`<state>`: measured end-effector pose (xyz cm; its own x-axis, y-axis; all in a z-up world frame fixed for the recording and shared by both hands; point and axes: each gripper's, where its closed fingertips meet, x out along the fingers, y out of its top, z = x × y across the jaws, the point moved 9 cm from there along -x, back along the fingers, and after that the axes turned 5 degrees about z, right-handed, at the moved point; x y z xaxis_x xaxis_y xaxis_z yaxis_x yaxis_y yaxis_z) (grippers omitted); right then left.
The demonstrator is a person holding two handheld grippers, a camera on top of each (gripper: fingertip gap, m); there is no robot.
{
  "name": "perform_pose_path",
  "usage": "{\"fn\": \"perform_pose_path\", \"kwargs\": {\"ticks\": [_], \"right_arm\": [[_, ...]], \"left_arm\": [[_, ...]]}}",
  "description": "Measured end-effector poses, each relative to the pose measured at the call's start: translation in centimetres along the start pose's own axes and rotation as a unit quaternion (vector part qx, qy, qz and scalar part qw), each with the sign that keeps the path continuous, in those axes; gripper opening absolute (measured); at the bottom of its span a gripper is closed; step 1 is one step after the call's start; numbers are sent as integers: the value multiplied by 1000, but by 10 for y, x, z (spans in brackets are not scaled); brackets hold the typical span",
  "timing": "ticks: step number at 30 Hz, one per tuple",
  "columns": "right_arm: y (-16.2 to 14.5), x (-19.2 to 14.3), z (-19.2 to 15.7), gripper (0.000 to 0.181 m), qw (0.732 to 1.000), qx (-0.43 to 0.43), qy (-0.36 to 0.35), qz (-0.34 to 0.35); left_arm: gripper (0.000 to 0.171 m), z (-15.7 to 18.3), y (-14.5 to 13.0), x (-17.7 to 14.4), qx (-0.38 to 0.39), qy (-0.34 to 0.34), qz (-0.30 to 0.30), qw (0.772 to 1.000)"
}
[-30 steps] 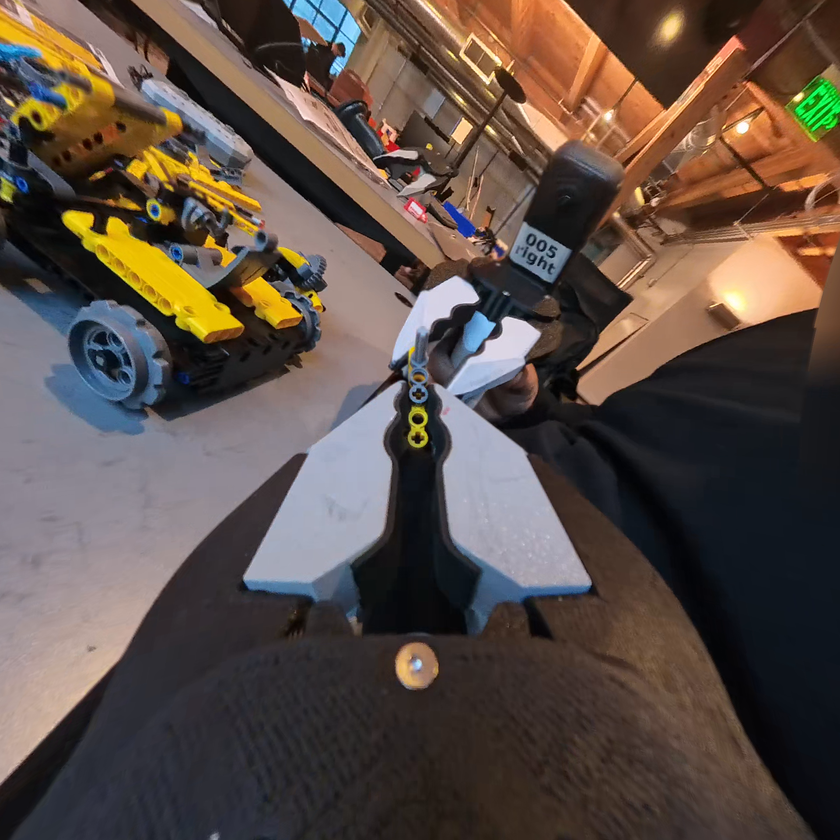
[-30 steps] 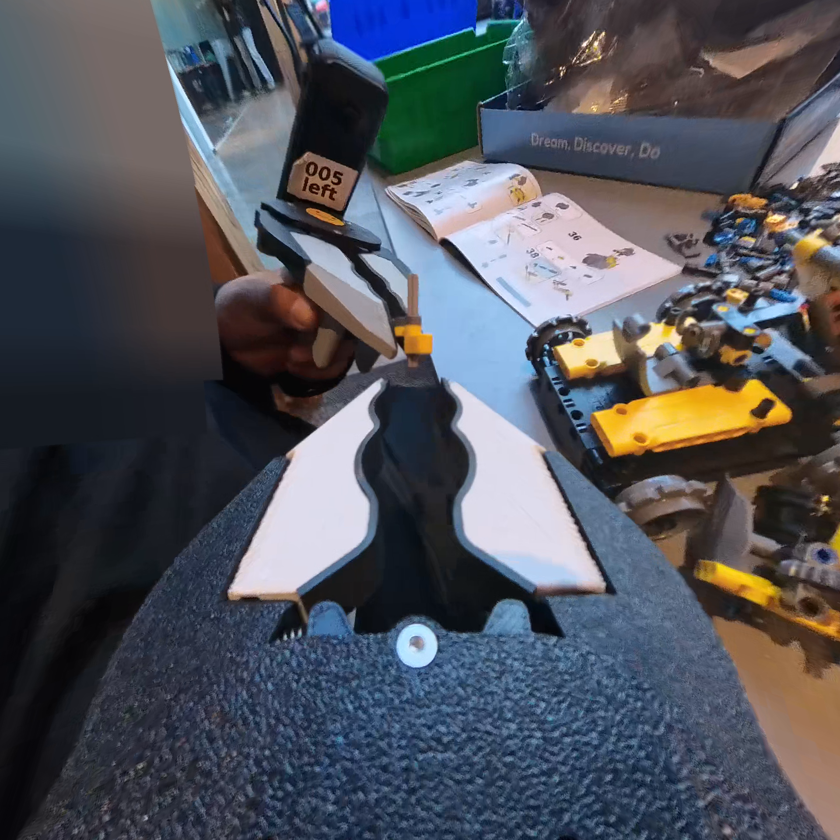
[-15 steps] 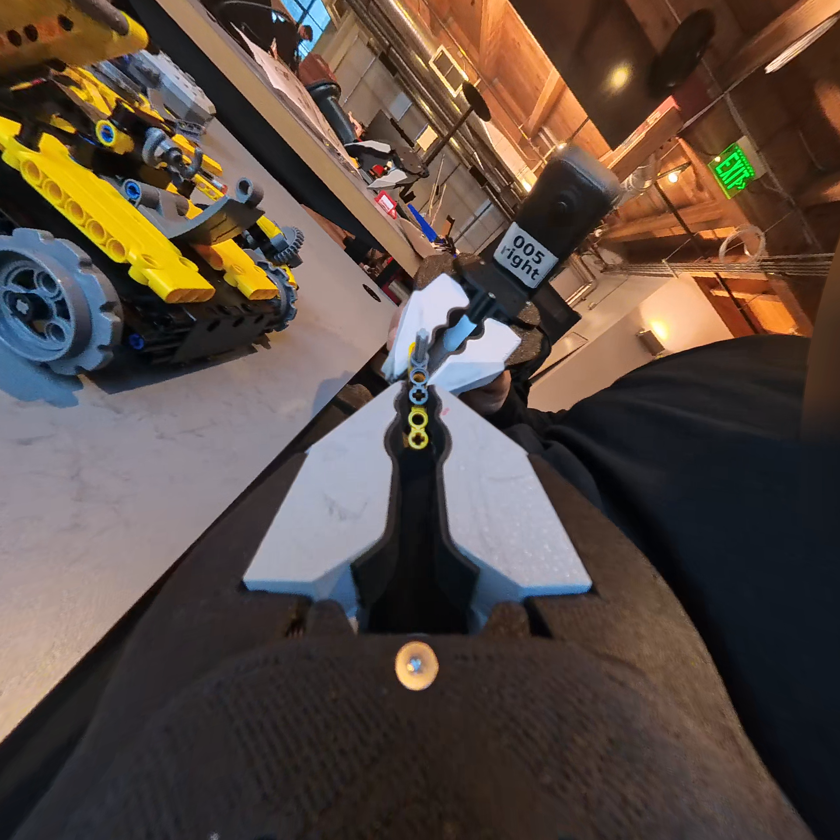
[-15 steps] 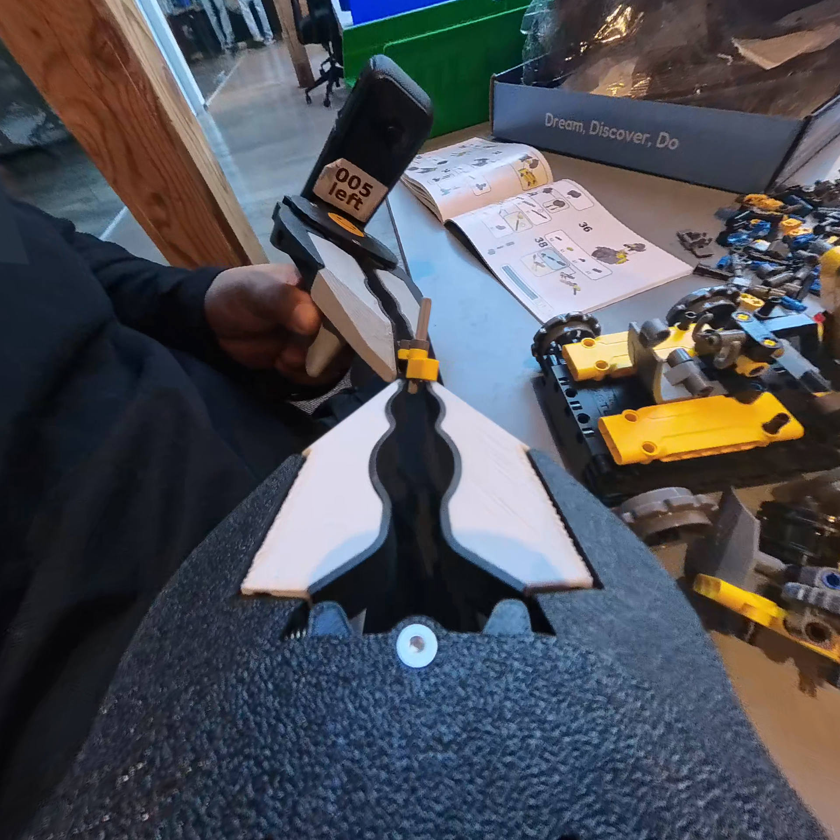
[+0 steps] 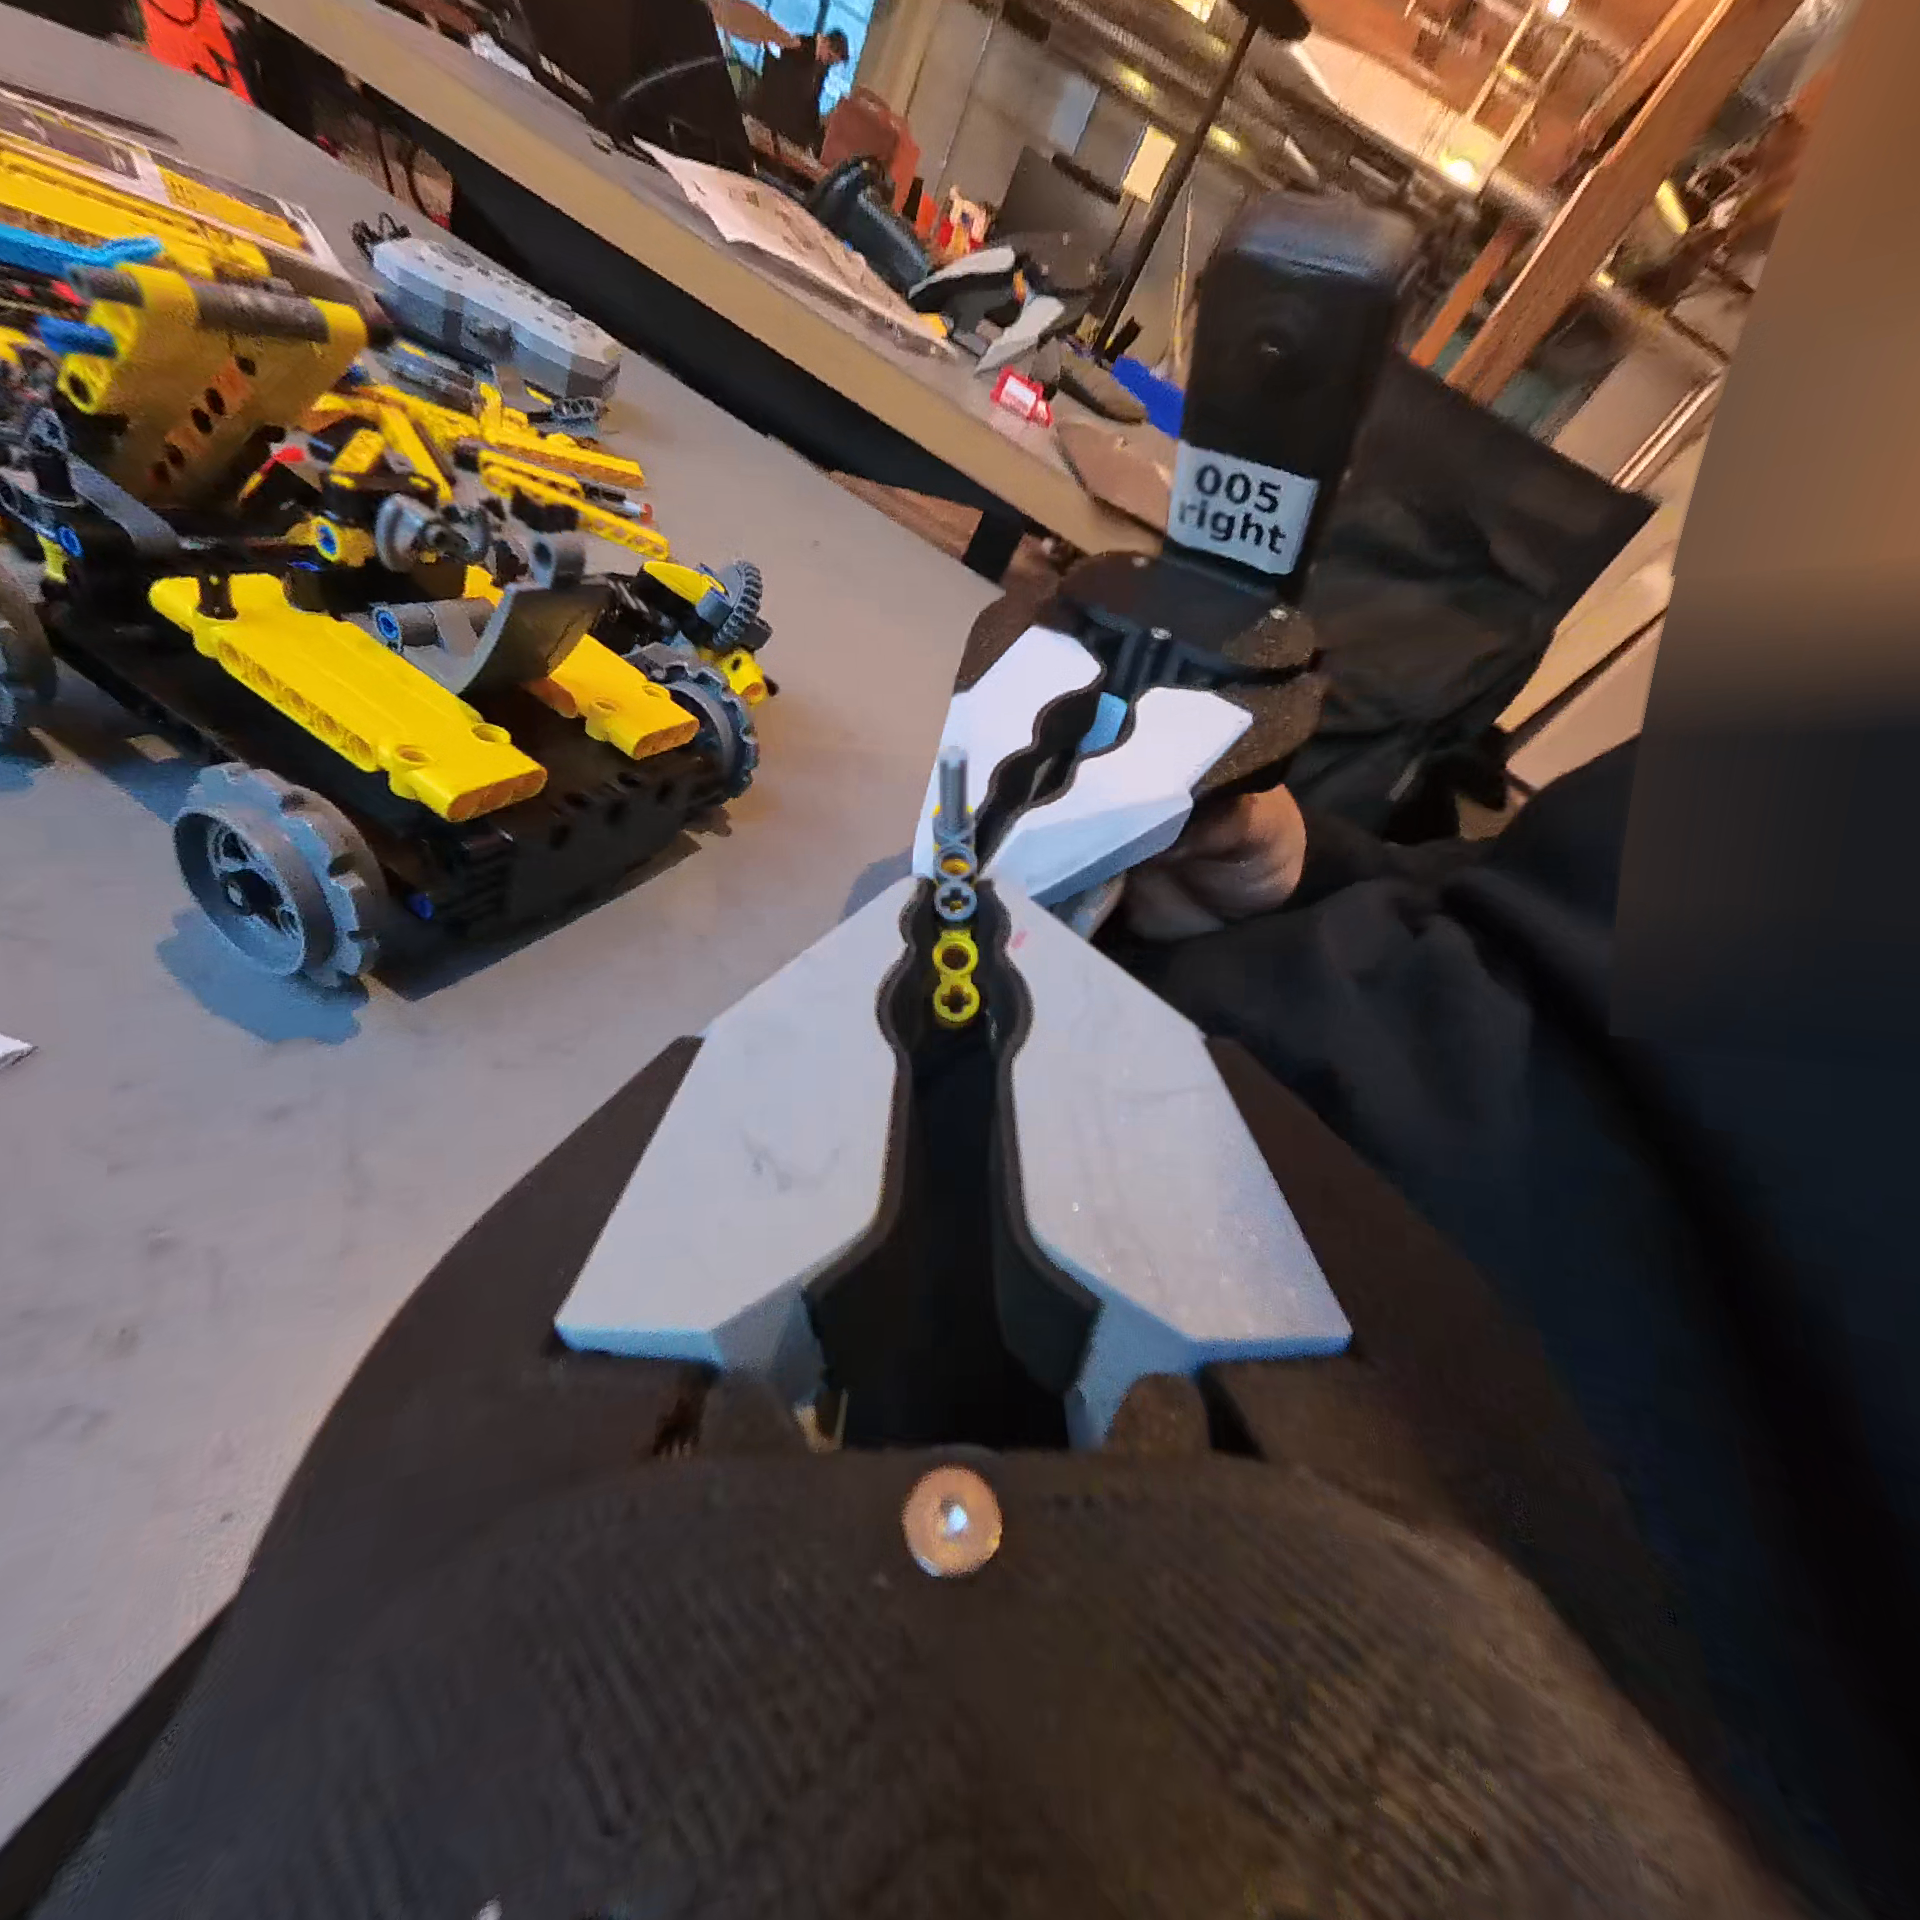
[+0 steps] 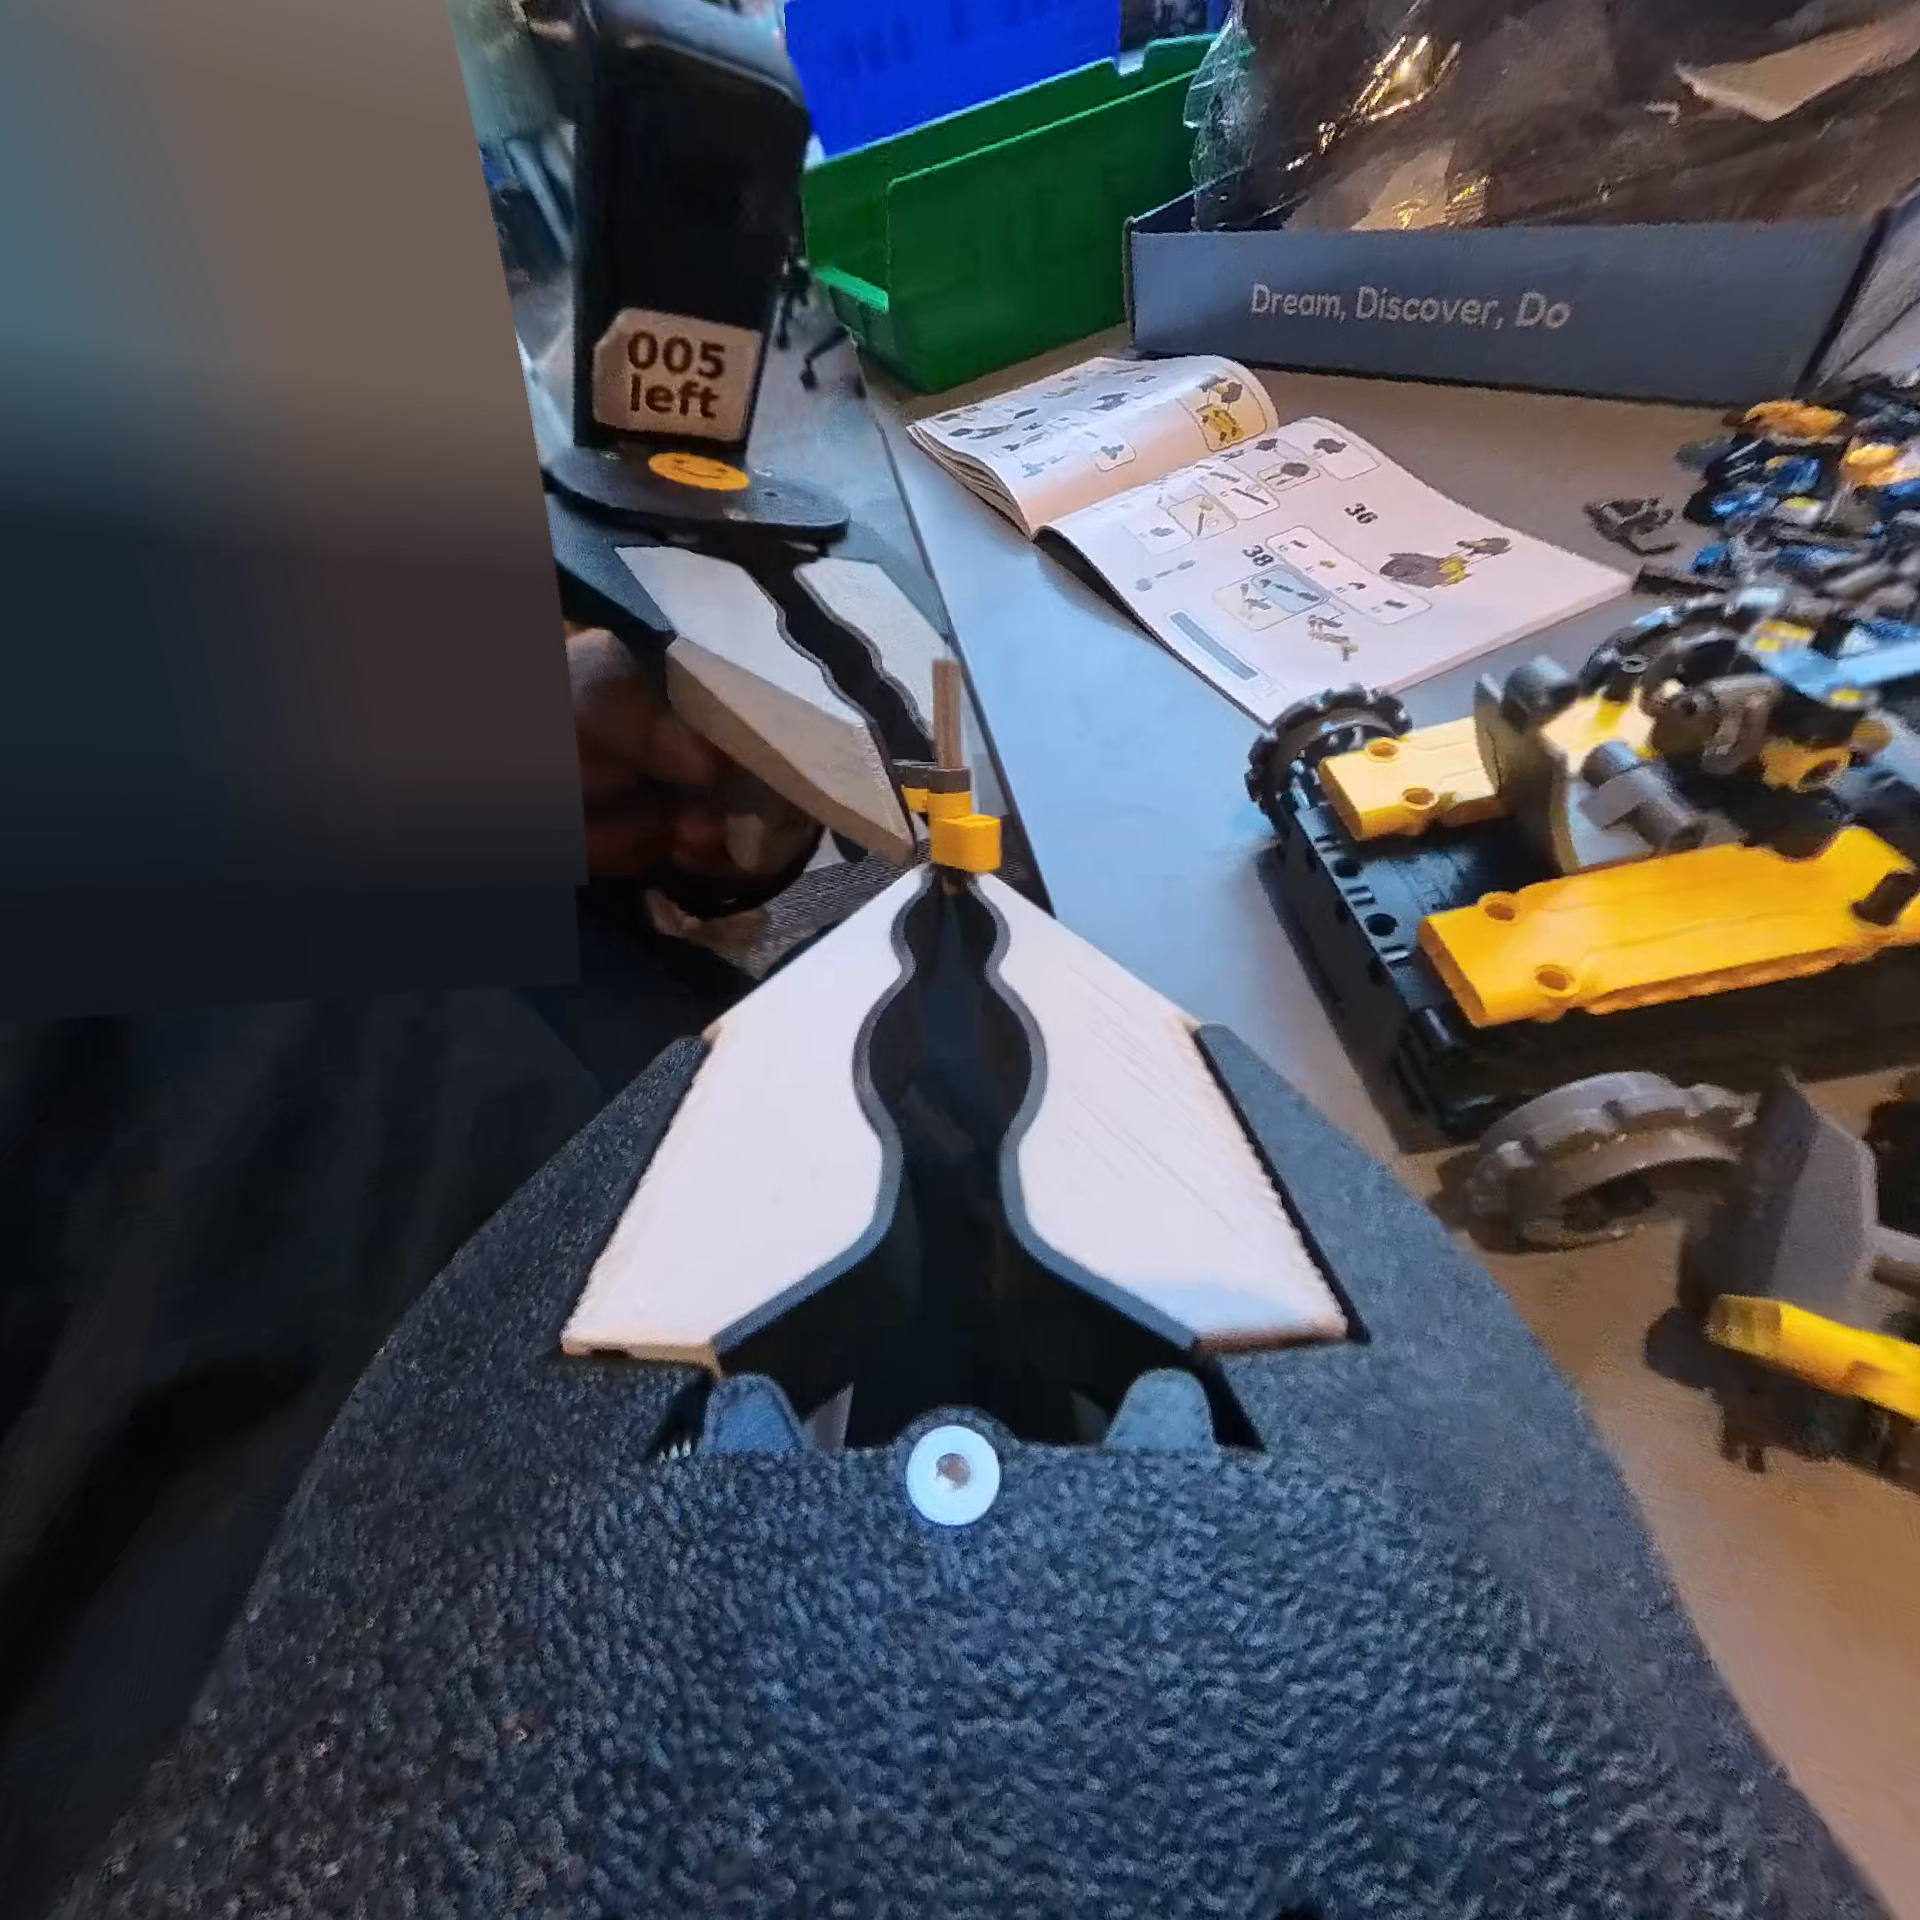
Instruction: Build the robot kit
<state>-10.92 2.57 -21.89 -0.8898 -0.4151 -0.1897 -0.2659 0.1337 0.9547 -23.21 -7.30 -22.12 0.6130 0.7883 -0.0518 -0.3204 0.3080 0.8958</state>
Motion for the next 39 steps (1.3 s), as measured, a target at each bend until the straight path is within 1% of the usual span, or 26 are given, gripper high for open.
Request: {"fn": "perform_pose_path", "kwargs": {"ticks": [3,7,11,19,39], "right_arm": [[-4,-1,0,2,1000,1,-5,2],[1,-1,-3,2,1000,-12,-4,5],[1,-1,-4,2,1000,-9,-3,12],[0,0,-4,1,1000,1,1,19],[-3,3,-3,1,1000,9,4,23]], "left_arm": [[4,-2,0,0,-12,2,0,1000],[4,5,4,-3,21,13,13,1000],[4,3,4,-4,-1,4,27,1000],[4,3,5,-4,-7,5,35,999],[4,0,4,-6,-25,-1,37,999]]}}
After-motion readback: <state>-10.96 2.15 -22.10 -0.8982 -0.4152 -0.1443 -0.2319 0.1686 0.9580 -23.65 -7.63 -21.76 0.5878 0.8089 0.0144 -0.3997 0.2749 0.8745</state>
